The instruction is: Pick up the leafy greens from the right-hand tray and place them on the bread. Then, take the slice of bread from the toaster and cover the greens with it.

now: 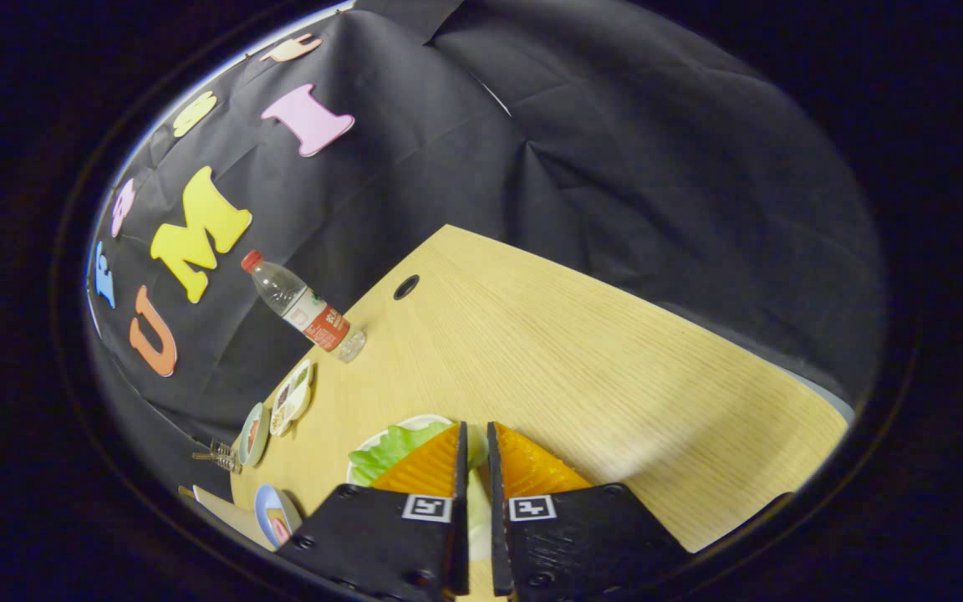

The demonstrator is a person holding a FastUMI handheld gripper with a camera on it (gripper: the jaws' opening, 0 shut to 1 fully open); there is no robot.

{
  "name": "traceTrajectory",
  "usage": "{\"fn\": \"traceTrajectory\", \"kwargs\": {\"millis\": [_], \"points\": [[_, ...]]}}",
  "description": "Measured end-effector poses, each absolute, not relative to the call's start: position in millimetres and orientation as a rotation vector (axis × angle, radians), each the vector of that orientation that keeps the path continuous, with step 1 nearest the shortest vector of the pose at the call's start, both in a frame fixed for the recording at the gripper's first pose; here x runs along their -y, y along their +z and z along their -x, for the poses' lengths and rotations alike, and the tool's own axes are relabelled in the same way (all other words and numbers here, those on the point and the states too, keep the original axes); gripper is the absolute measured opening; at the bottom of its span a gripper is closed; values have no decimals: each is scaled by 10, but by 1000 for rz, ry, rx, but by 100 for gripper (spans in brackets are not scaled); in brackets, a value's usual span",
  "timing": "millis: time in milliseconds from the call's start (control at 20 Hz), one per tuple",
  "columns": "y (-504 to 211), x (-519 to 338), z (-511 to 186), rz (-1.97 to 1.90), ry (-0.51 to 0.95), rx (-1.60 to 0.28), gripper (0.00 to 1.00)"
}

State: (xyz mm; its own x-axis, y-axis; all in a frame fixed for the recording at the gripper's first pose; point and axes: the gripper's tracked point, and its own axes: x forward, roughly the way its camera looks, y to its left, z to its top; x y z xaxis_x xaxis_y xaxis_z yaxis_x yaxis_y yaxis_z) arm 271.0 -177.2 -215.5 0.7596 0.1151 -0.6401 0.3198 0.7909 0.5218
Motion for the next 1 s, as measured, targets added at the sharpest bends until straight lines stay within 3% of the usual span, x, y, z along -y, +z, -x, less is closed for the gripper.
{"fn": "traceTrajectory", "kwargs": {"millis": [150,1000], "points": [[-2037,1801,-2676,-662,-107,-691,0],[-323,620,-2354,-452,94,-414,0]]}}
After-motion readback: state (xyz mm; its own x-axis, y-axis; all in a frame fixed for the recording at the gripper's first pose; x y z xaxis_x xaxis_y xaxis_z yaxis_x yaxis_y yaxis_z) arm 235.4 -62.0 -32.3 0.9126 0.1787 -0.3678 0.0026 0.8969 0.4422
